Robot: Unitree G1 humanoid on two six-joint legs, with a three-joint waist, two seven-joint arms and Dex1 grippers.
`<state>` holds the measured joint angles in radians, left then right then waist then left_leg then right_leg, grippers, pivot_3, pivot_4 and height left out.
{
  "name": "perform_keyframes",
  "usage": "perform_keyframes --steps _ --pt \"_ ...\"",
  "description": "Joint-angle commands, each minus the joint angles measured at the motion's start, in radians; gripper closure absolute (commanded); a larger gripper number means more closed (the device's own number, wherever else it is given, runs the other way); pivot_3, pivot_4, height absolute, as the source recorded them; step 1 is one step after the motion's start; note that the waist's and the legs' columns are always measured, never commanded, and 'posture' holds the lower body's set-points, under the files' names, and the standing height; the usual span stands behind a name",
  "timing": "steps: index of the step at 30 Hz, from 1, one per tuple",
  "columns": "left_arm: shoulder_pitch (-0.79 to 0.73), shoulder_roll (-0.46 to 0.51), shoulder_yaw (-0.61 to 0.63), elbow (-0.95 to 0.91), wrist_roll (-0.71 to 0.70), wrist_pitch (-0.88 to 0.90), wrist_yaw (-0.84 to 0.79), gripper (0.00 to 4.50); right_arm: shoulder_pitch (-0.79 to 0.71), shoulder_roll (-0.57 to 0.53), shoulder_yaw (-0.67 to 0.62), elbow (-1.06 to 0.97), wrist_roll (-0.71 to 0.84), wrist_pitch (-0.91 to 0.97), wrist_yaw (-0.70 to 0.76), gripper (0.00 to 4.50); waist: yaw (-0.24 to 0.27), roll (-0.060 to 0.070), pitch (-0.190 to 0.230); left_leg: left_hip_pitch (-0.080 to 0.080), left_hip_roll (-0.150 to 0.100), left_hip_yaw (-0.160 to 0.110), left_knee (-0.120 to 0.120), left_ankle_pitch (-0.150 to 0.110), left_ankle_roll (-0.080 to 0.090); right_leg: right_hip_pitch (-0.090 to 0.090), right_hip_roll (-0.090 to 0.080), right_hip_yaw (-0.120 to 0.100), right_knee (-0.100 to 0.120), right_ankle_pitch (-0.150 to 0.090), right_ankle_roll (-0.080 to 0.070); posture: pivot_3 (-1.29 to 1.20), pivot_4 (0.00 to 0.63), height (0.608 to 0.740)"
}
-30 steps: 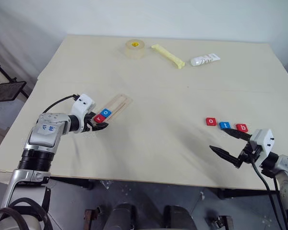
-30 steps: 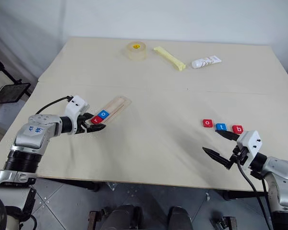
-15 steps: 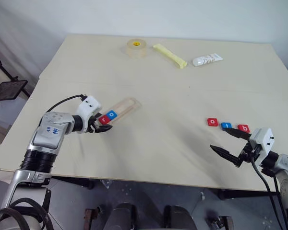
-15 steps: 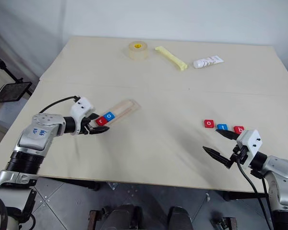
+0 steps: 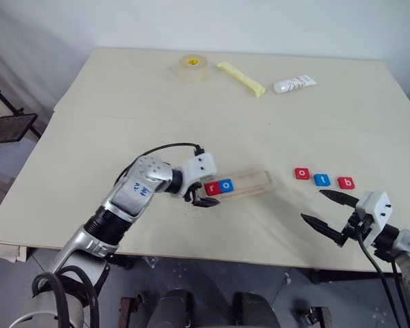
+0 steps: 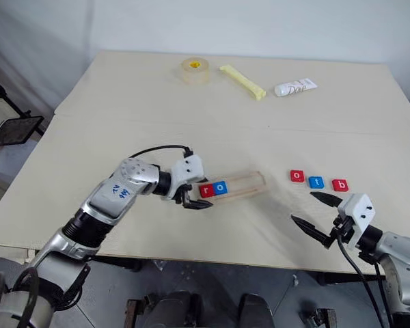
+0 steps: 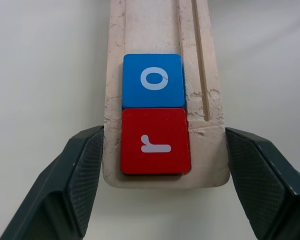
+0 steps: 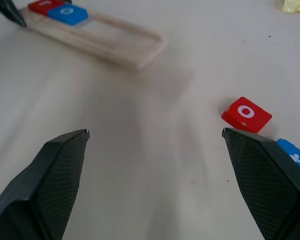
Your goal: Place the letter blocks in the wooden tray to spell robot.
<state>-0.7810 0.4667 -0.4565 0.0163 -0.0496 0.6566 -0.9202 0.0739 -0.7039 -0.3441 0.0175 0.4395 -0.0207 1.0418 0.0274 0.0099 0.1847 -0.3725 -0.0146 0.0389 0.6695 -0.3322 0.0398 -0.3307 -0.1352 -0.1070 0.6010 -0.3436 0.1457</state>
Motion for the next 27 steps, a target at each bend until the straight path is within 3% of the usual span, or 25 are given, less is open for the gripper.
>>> perform_keyframes --steps 1,19,22,27 --pt "-0.023 -0.019 -0.035 -0.048 0.023 -0.014 -0.018 1.10 0.028 -0.004 -0.060 -0.044 0.026 -0.018 -0.016 0.00 0.000 0.000 0.000 0.000 0.000 0.000 0.000 0.000 0.000 0.000 0.000 0.000 0.000 0.000 0.000 0.00 0.150 0.740" --pt "-0.040 -0.088 -0.107 -0.018 0.066 -0.050 -0.055 1.10 0.148 0.019 -0.120 -0.116 0.039 -0.030 -0.069 0.00 0.000 0.000 0.000 0.000 0.000 0.000 0.000 0.000 0.000 0.000 0.000 0.000 -0.001 0.000 0.000 0.00 0.150 0.740" --pt "-0.041 -0.090 -0.109 -0.015 0.067 -0.062 -0.062 0.12 0.156 0.021 -0.127 -0.118 0.038 -0.033 -0.073 0.00 0.000 0.000 0.000 0.000 0.000 0.000 0.000 0.000 0.000 0.000 0.000 0.000 -0.001 0.000 0.000 0.00 0.150 0.740" --pt "-0.021 -0.069 -0.083 -0.029 0.077 -0.126 -0.054 0.03 0.162 0.024 -0.134 -0.120 0.038 -0.036 -0.087 0.00 0.000 0.000 0.000 0.000 0.000 0.000 0.000 0.000 0.000 0.000 0.000 0.000 -0.001 0.000 0.000 0.00 0.150 0.740"
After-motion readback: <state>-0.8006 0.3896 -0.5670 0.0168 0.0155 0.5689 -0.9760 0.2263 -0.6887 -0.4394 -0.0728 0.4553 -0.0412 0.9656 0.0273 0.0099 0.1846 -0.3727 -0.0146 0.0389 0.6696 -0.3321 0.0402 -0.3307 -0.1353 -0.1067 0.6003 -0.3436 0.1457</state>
